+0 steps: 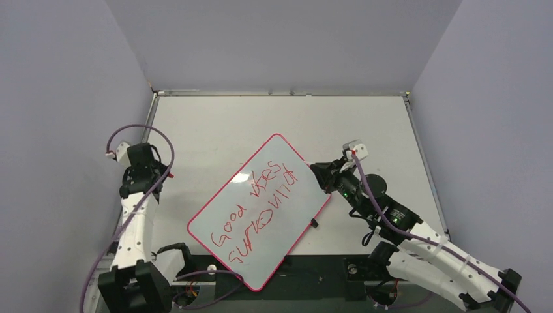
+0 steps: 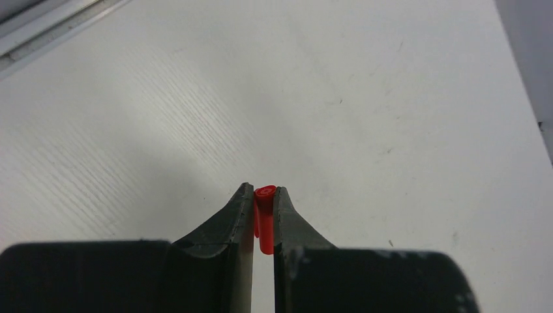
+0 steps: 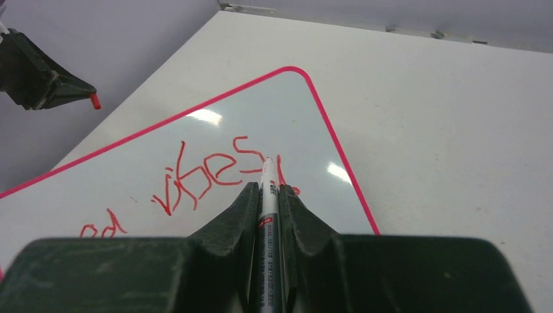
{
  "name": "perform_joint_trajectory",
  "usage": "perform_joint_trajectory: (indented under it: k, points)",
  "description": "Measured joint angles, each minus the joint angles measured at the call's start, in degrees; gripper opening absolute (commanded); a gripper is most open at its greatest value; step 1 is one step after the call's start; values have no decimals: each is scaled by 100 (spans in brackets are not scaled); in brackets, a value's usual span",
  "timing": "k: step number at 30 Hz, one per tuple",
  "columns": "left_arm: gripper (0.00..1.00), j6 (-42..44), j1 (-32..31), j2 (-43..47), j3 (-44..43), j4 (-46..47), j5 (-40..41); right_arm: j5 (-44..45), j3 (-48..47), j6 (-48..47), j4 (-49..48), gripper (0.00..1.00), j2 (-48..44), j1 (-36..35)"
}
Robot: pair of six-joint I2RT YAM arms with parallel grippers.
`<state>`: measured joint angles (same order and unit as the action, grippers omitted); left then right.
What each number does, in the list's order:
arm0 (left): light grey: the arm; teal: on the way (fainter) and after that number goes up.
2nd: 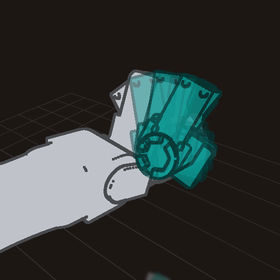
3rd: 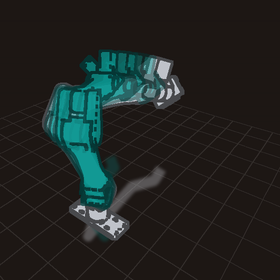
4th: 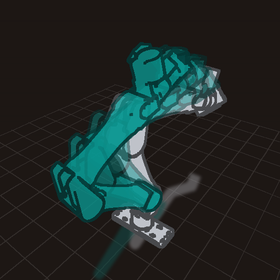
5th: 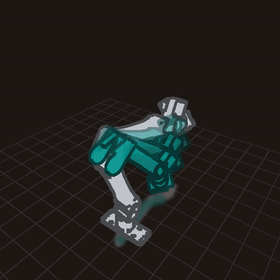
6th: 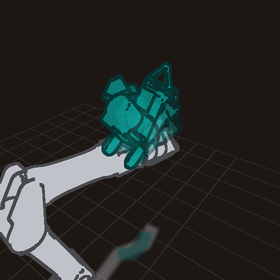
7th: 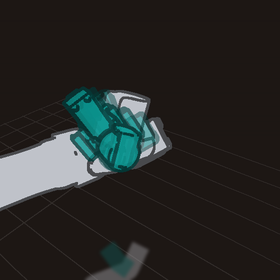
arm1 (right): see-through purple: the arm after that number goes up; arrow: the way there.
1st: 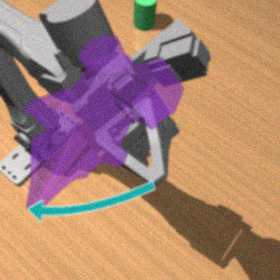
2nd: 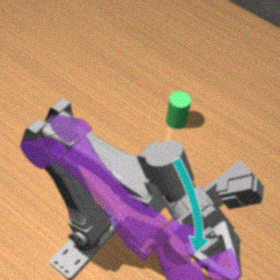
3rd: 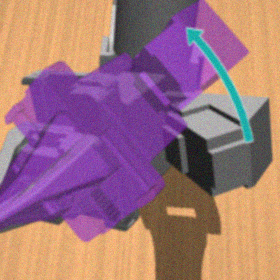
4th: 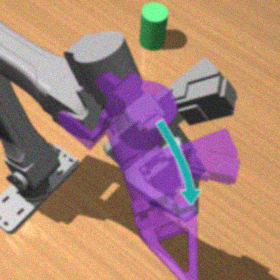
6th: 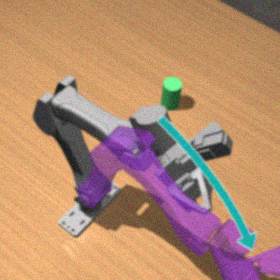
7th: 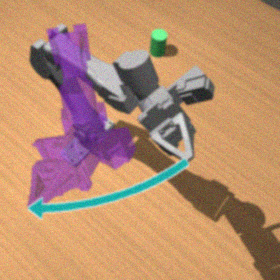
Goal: Write a sentence on the whiteboard
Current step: Pick up the pen cap from the center of the board, then insert the pen cap into the whiteboard marker.
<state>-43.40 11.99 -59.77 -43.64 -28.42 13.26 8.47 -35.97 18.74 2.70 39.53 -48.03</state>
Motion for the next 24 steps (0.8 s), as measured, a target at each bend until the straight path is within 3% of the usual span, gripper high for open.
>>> perform_joint_trajectory:
  k: [8, 14, 24]
  points:
    - [0, 299, 188, 1285, -66, 17, -339, -776, -369, 22, -603, 0, 522, -125]
    - [0, 306, 188, 2050, 42, 457, -1019, -1054, -654, -111, -953, 0, 1040, -717]
    - [0, -645, 188, 2531, 673, 1626, -2675, -1493, -1147, -136, -1838, 0, 1985, -1169]
